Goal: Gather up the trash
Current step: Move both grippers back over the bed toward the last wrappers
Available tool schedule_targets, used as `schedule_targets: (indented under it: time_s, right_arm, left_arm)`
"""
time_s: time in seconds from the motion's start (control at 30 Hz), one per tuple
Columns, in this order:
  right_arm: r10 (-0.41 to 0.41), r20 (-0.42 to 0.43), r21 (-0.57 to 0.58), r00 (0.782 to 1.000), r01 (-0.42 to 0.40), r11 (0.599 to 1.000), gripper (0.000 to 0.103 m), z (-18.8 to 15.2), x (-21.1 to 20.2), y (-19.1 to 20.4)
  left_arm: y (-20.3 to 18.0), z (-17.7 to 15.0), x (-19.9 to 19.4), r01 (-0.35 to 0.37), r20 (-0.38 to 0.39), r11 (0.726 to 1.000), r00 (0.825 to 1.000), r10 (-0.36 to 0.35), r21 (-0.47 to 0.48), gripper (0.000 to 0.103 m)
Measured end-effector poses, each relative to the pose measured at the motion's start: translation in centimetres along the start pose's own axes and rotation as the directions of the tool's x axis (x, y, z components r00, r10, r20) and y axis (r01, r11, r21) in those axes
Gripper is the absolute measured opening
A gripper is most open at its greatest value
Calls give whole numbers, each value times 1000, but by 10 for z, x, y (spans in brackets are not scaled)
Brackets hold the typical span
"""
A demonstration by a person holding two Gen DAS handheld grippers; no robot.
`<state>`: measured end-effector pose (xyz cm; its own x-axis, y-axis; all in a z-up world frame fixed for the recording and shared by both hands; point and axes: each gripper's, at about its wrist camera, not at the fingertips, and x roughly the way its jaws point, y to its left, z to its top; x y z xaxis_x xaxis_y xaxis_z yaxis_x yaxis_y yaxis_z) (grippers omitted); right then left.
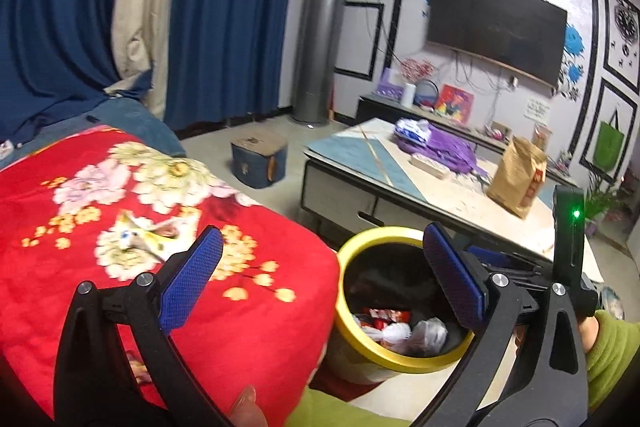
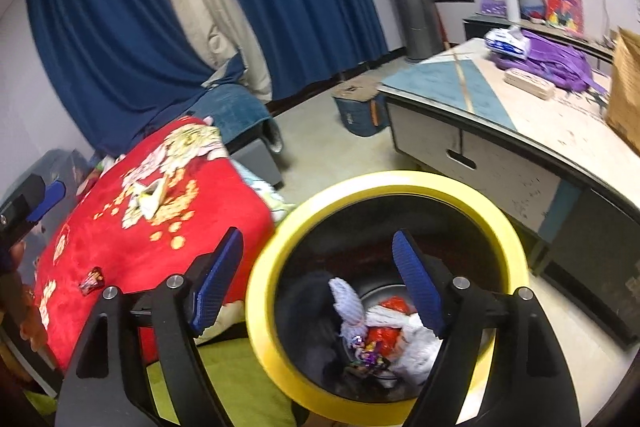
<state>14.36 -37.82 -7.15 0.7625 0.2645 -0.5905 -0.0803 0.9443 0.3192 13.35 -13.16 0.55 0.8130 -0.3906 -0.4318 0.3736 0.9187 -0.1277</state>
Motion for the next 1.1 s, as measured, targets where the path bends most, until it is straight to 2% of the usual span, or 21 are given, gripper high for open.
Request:
schedule_targets:
  time_s: [0.37,0.6,0.83,0.9,1.1]
  right_arm:
    - [104,-16,-134,994,-105,985,77,18,7,71]
    - [167,-36,-191,985,-171,967,77,31,18,115]
    - [234,-59,-216,970,-241,946,78,45,37,158]
    - [247,-70,-226,966,-257,940,83,47,44,171]
    - [262,-123,-248,957,-285,926,83,43,76,209]
  left_arm:
    - [49,2,-45,-115,62,992,991,118,-55,92]
    - [83,-4,-69,-184,56,980,981,188,-72,92]
    - [113,-15,-89,-208,37,977,977,210,-56,92]
    - [122,-21,-94,-222,22,974,975,223,-41,92]
    - [149,-39,-102,-209,-29,975,978,207,-80,92]
